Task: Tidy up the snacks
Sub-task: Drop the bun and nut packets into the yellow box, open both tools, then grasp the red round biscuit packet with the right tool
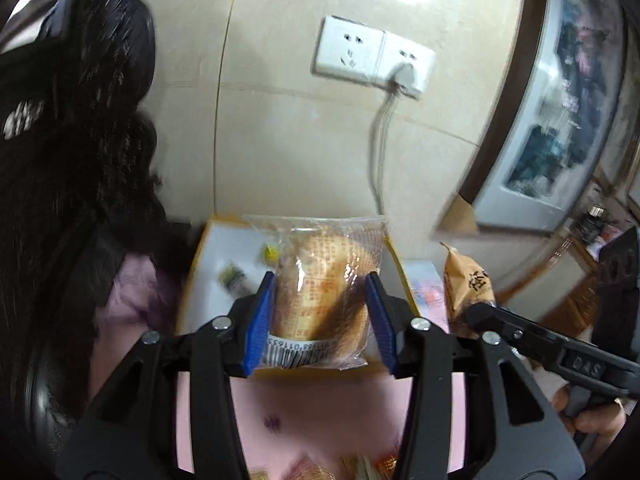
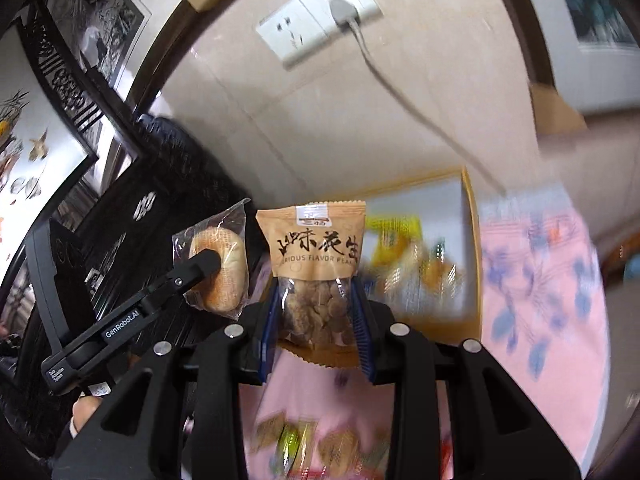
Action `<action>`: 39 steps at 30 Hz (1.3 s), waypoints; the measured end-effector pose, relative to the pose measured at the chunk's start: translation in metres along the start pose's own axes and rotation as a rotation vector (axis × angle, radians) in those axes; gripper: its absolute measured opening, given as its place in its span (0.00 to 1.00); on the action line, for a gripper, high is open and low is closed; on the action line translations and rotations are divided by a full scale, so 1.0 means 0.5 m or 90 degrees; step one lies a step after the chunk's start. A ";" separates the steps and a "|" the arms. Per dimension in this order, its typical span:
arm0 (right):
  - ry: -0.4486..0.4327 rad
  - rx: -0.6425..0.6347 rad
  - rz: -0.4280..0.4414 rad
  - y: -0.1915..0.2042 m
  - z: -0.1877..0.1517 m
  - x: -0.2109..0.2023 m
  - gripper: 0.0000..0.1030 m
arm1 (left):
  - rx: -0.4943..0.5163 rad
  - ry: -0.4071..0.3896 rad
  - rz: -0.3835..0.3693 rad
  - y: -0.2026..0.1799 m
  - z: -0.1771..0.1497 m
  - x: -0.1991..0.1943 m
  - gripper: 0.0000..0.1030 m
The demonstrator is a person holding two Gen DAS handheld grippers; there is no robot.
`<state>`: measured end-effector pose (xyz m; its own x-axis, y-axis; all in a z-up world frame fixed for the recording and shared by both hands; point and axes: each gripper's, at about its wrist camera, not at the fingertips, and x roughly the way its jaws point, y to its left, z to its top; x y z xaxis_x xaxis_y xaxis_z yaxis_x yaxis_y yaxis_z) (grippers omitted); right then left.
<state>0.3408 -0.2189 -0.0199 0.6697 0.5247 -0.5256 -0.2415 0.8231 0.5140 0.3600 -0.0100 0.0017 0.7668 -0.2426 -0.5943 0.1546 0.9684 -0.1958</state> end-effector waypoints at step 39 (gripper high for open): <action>0.291 -0.149 -0.233 -0.113 -0.482 0.051 0.72 | -0.077 0.206 0.160 0.134 -0.440 -0.175 0.98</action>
<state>0.2022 -0.1995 -0.2256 0.3823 0.1976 -0.9027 -0.2352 0.9655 0.1118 0.1662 0.0634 -0.1308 0.5334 -0.0241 -0.8455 -0.1013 0.9906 -0.0921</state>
